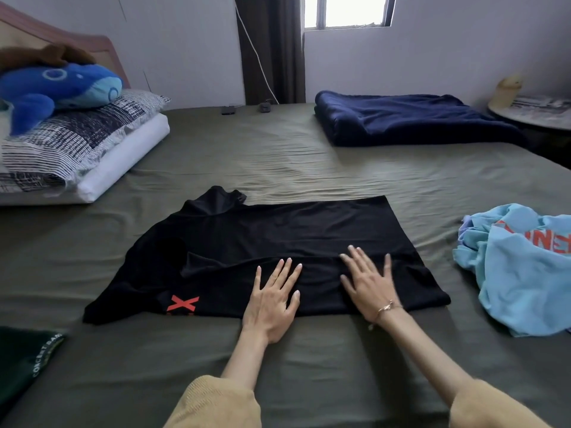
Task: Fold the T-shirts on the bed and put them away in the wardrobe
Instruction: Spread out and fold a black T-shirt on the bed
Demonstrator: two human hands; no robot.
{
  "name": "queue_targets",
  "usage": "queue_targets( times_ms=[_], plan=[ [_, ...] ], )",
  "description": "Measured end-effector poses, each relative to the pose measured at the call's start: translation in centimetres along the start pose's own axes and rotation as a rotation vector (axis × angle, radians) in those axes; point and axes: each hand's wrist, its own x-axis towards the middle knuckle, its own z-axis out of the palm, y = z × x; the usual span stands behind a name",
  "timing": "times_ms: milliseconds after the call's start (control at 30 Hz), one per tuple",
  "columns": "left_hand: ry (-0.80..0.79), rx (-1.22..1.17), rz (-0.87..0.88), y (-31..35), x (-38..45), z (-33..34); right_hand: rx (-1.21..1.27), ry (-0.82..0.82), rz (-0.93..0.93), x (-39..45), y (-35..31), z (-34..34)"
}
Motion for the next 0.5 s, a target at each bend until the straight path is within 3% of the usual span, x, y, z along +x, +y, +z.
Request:
queue_targets(
  times_ms=[100, 267, 400, 500],
  plan=[
    [0.030, 0.041, -0.002, 0.1, -0.3, -0.1, -0.014, -0.207, 0.010, -1.1, -1.3, 0.6],
    [-0.012, -0.044, 0.061, -0.1, -0.8, -0.5, -0.017, -0.232, 0.117, -2.8, 0.5, -0.3],
    [-0.098, -0.029, 0.161, -1.7, -2.2, -1.7, 0.017, -0.324, 0.018, -4.7, 2.8, -1.6],
    [-0.121, -0.018, 0.097, -5.2, -4.4, -3.0, -0.020, -0.366, -0.015, -5.9, 4.5, -2.5]
  ],
)
